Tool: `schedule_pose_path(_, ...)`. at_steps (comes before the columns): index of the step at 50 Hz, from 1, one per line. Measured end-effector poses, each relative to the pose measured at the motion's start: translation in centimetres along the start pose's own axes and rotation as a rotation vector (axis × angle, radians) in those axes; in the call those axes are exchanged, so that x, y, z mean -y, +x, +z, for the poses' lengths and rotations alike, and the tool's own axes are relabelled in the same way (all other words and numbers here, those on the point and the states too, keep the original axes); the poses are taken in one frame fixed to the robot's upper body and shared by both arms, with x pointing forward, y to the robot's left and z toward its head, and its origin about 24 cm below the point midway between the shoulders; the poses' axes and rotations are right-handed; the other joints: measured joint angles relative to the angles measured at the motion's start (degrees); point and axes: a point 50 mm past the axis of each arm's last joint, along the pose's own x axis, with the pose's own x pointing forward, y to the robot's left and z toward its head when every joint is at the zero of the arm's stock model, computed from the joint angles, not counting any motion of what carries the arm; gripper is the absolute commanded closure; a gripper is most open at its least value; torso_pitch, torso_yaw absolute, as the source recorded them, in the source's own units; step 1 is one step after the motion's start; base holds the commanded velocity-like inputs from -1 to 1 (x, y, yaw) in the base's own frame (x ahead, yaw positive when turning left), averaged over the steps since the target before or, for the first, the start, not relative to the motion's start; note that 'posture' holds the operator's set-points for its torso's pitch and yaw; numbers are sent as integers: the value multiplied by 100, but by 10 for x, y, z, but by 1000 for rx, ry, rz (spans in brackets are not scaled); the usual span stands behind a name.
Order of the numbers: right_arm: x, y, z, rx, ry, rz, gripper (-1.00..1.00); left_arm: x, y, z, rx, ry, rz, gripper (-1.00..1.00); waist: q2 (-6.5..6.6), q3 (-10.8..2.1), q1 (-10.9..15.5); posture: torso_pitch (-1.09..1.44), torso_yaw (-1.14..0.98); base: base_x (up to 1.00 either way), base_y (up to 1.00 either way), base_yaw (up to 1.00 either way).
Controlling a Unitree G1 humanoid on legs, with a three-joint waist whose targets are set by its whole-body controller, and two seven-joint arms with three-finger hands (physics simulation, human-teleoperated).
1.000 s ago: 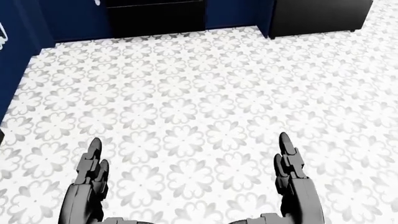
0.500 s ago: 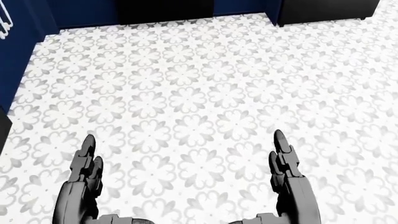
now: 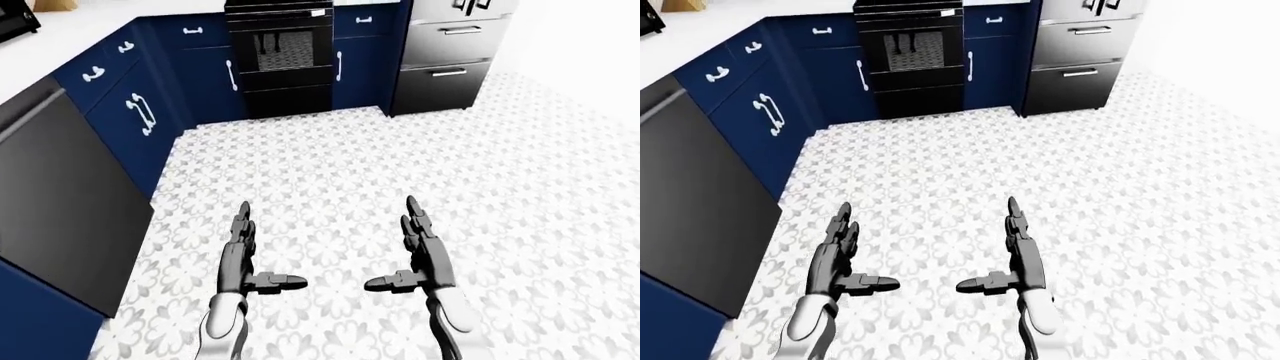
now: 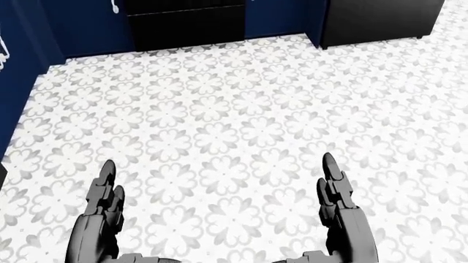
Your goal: Navigate to the stove.
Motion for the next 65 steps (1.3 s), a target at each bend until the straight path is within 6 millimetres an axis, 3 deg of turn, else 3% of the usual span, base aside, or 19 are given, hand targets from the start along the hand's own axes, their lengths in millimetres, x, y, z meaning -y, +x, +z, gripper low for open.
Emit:
schedule_pose_path(4,3,-1,-1,-13,-1,-16,-100,3,0,1,7,-1,-13,-100,-102,-23,-25,0,0,16,0,0)
schedule_pose_path(7,1,0,4,12,-3,-8,-100,1,0,2,11,0,-7,-100,56,33,-43,0,0,16,0,0)
schedule_pose_path(10,-1,0,8,29,1,1,-100,0,1,4,21,2,-4,-100,337,27,-32,0,0,16,0,0)
schedule_pose_path(12,-7,0,4,8,11,22,-100,-5,0,0,1,8,15,-100,306,74,29,0,0,16,0,0)
schedule_pose_path(15,-10,-1,-2,-16,13,39,-100,-8,-2,-4,-19,8,31,-100,392,48,108,0,0,16,0,0)
schedule_pose_path(22,-6,0,8,26,5,17,-100,-5,0,4,20,7,15,-100,-36,24,115,0,0,16,0,0)
schedule_pose_path(25,-6,1,10,33,6,20,-100,-5,0,3,17,8,16,-100,-350,-36,115,0,0,17,0,0)
schedule_pose_path(27,-1,0,7,21,-4,7,-100,0,1,1,8,-3,4,-100,-247,-16,29,0,0,16,0,0)
schedule_pose_path(30,3,-3,0,-13,-4,-13,-100,4,-1,-4,-17,-4,-17,-100,-248,-16,-38,0,0,16,0,0)
schedule_pose_path(32,2,-3,0,-13,-4,-12,-100,3,0,-2,-13,-2,-15,-100,-156,-10,-33,0,0,16,0,0)
schedule_pose_path(37,-1,-2,7,21,-5,4,-100,0,1,4,22,1,-2,-100,208,33,-46,0,0,16,0,0)
schedule_pose_path(39,-2,-2,9,31,-6,7,-100,0,1,5,27,1,-3,-100,441,-7,-49,0,0,16,0,0)
schedule_pose_path(41,-7,0,7,23,4,20,-100,-4,1,4,18,9,9,-100,348,24,45,0,0,15,0,0)
schedule_pose_path(45,-9,-2,0,-10,8,37,-100,-9,-2,-4,-18,8,33,-100,319,-3,113,0,0,16,0,0)
schedule_pose_path(50,-6,-1,7,23,2,27,-100,-5,0,2,12,8,18,-100,-12,10,125,0,0,16,0,0)
schedule_pose_path(53,-7,0,9,36,-2,29,-100,-5,1,5,24,7,14,-100,-329,-47,120,0,0,16,1,0)
schedule_pose_path(55,-2,-1,6,24,-10,13,-100,1,1,2,13,-3,-2,-100,-187,2,30,0,0,16,0,0)
schedule_pose_path(59,2,-3,-1,-13,-9,-8,-100,3,0,-3,-14,-3,-17,-100,-178,-10,-41,0,0,16,1,0)
schedule_pose_path(65,-1,0,6,22,-10,2,-100,0,1,4,22,1,-2,-100,306,31,-54,0,0,16,1,0)
